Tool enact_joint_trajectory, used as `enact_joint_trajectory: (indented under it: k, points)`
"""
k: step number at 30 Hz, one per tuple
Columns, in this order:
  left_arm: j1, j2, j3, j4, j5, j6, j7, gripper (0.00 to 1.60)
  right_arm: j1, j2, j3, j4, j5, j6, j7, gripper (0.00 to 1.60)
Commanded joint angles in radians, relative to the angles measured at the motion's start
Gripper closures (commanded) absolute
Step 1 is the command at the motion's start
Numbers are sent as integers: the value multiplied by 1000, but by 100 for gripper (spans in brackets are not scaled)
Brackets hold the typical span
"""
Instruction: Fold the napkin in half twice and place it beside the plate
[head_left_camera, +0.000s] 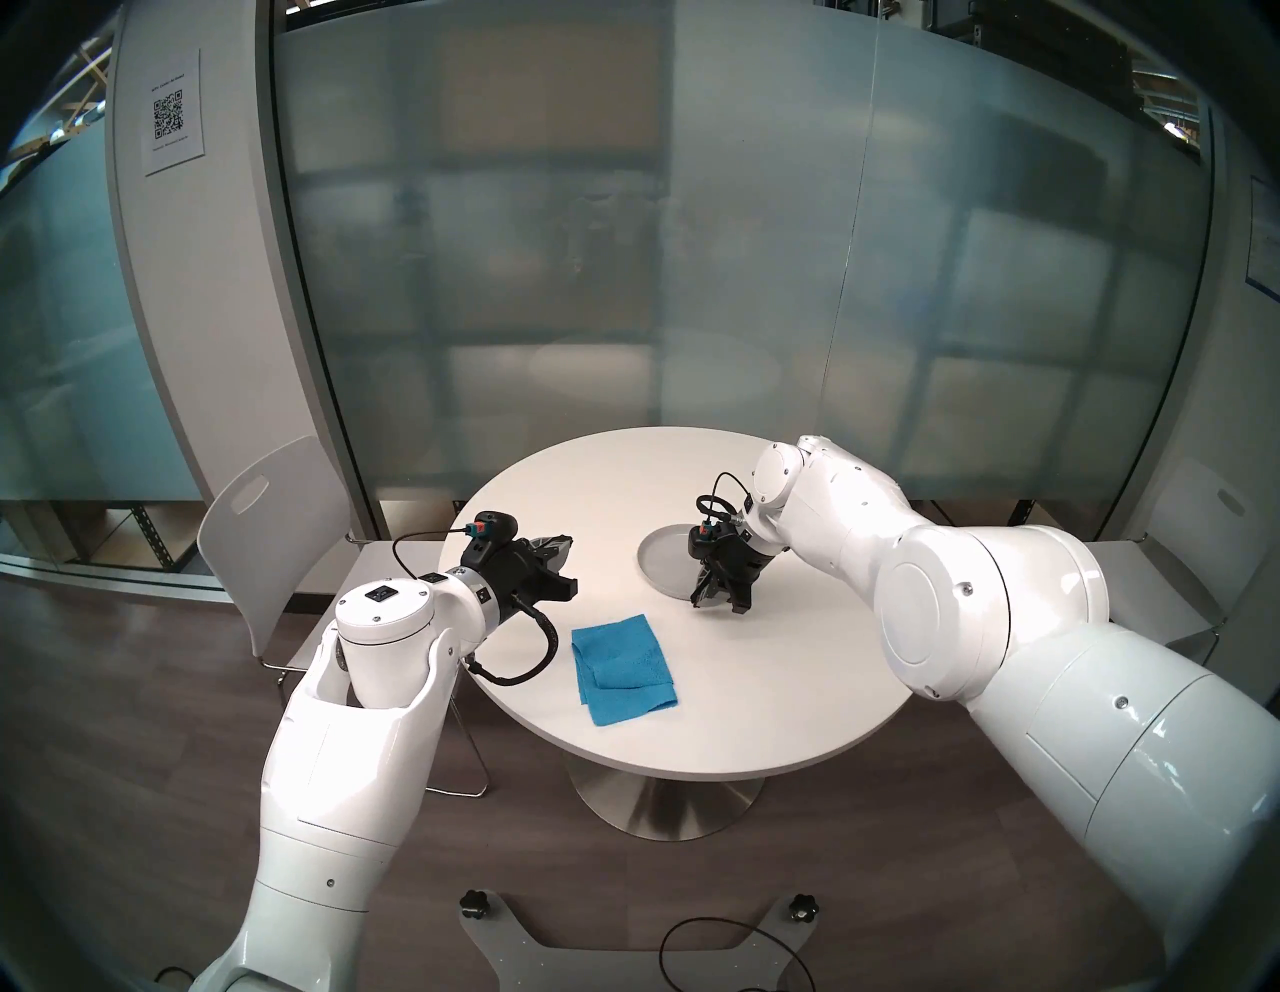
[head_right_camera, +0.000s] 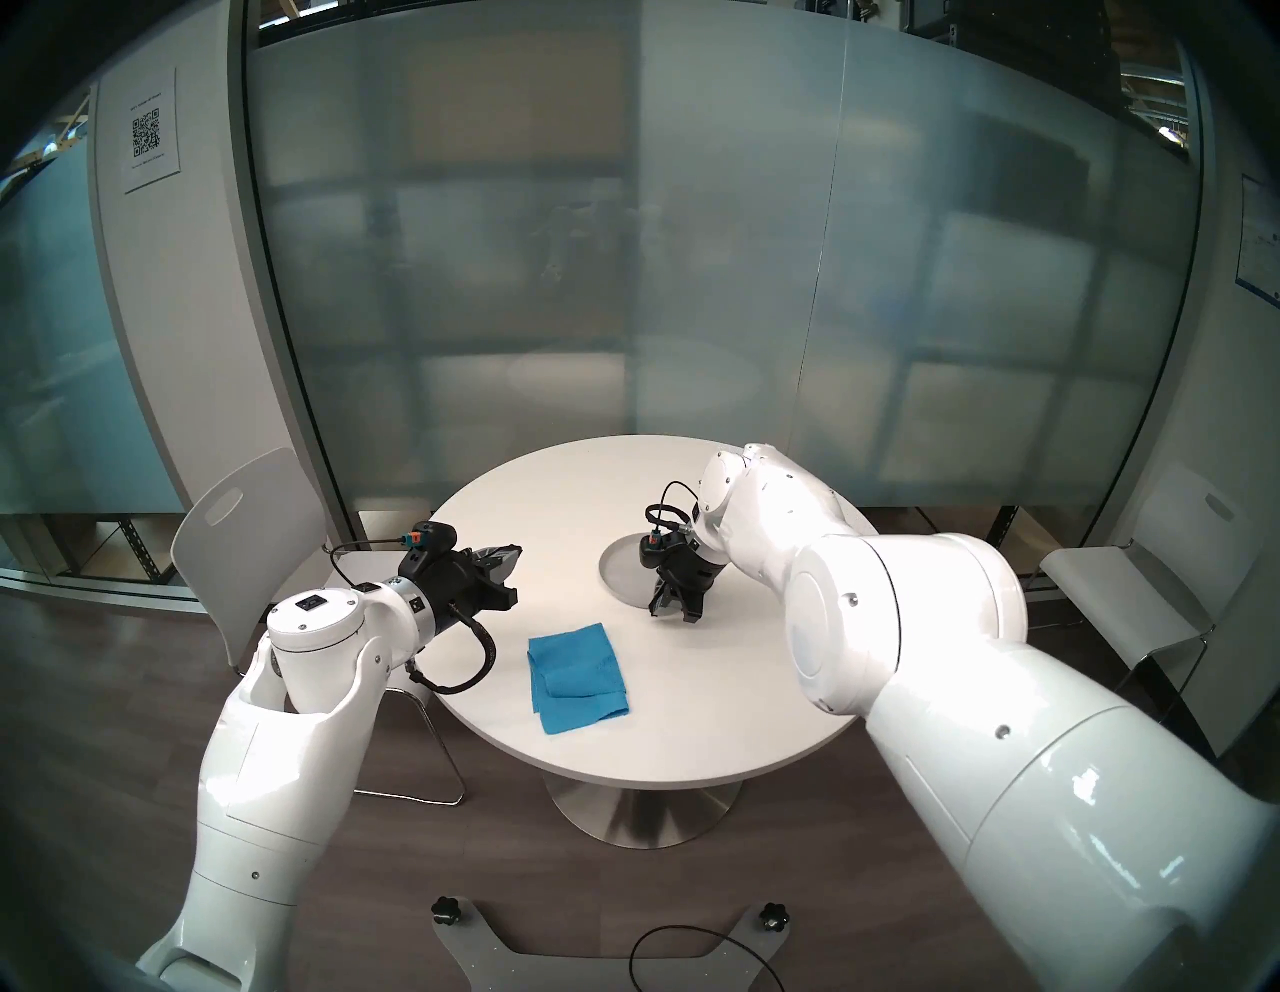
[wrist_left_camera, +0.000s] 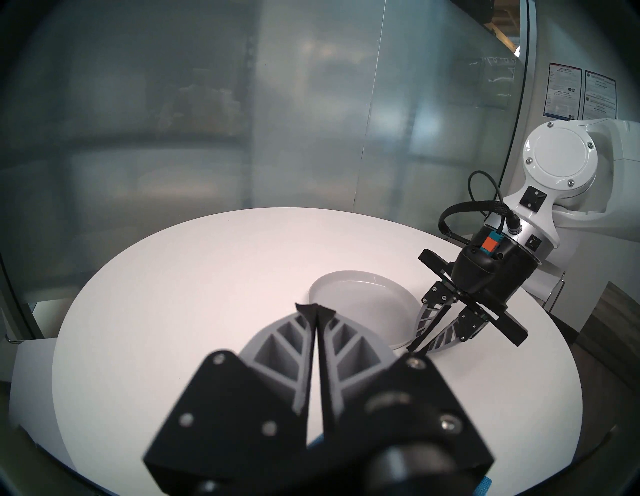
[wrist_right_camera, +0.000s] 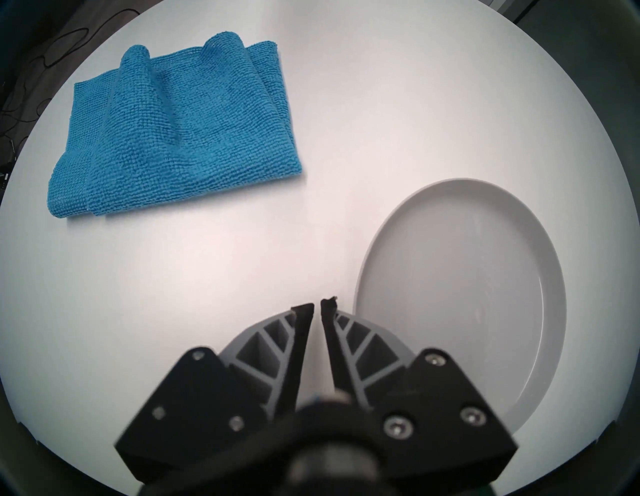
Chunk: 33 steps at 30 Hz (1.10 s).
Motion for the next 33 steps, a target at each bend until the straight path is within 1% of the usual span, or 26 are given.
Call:
enact_joint_trajectory:
  k: [1,4,5,10,13,15,16,17,18,20,22,24,25,33]
  points:
    - [1,-4,-3,-30,-1,-4,3,118,3,-3,1,-12,0,-1,-17,100]
    - [2,-4,-4,-31,-1,-4,4,118,1,-4,0,-11,-3,2,-22,102]
    - [2,-4,-5,-31,-2,-5,4,118,-2,-4,-1,-12,-6,4,-28,106]
    - [2,-5,-6,-31,-2,-5,5,118,-3,-3,-1,-11,-9,8,-31,107]
    - [2,-6,-6,-31,-2,-5,6,118,-8,-3,-3,-11,-11,9,-38,110]
    - [1,-6,-6,-30,-2,-5,6,118,-8,-3,-2,-11,-11,10,-40,117]
    - [1,-6,-7,-30,-2,-5,6,118,-8,-3,-1,-11,-11,10,-40,132]
    - [1,-6,-7,-30,-2,-5,7,118,-6,-4,1,-12,-9,12,-41,138]
    - [0,-6,-7,-29,-2,-5,7,118,-3,-5,1,-13,-9,14,-40,140]
    - [-1,-7,-7,-29,-2,-5,7,118,5,-5,3,-15,-7,16,-38,134]
    - [-2,-7,-7,-28,-2,-5,7,118,14,-4,6,-16,-5,19,-32,120]
    - [-2,-7,-7,-28,-2,-5,7,118,21,-5,8,-18,-3,22,-29,92]
    - [-3,-7,-7,-28,-2,-5,7,117,24,-5,11,-19,-2,23,-28,86]
    - [-8,-8,-6,-28,-1,-4,6,117,56,-4,31,-26,4,35,0,82]
